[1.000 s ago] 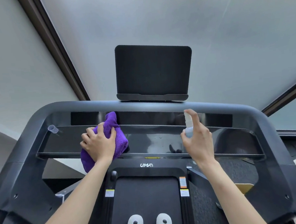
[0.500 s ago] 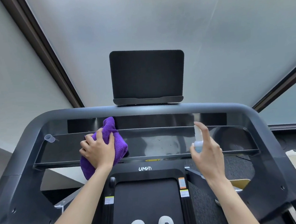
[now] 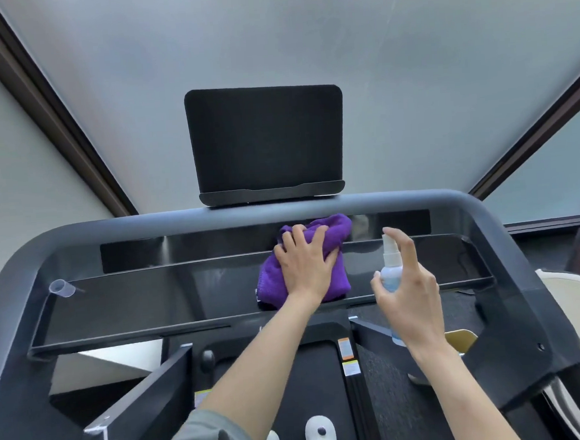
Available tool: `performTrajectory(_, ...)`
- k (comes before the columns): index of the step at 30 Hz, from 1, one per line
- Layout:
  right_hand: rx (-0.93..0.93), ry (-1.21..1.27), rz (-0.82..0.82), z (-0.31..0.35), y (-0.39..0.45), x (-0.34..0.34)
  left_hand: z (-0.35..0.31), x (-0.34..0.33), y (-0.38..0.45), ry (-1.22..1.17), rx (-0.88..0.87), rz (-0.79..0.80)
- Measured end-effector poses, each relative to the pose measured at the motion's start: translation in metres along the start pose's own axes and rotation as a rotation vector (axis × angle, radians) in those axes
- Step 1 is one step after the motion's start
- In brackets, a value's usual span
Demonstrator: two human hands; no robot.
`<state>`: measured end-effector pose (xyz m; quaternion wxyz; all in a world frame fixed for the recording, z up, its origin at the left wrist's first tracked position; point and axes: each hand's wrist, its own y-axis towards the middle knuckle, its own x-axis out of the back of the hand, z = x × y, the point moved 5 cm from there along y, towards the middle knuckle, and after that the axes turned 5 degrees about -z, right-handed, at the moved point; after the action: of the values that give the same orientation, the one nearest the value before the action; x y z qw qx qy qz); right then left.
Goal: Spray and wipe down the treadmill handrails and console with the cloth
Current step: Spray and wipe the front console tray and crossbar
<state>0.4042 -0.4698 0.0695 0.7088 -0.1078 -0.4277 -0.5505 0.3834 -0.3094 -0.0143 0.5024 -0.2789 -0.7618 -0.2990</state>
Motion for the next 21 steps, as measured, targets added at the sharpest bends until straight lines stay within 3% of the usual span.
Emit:
performTrajectory(3,-0.001,0.011,0.014,0.0,0.003,-0.001,0.042,0.016,0.005,-0.003,0.01,-0.039)
performTrajectory(9,-0.017,0.056,0.024,0.01,0.009,-0.013,0.166,0.061,0.002,-0.061,0.362,-0.295)
performTrajectory(13,-0.018,0.076,0.028,0.011,0.009,-0.015,0.149,0.05,0.008,-0.075,0.559,-0.334)
performTrajectory(15,-0.028,0.082,0.023,0.007,0.009,-0.013,0.108,0.039,0.013,-0.091,0.515,-0.283)
performTrajectory(21,-0.03,0.049,-0.034,-0.002,0.012,0.003,-0.029,-0.005,0.007,-0.076,0.018,-0.001)
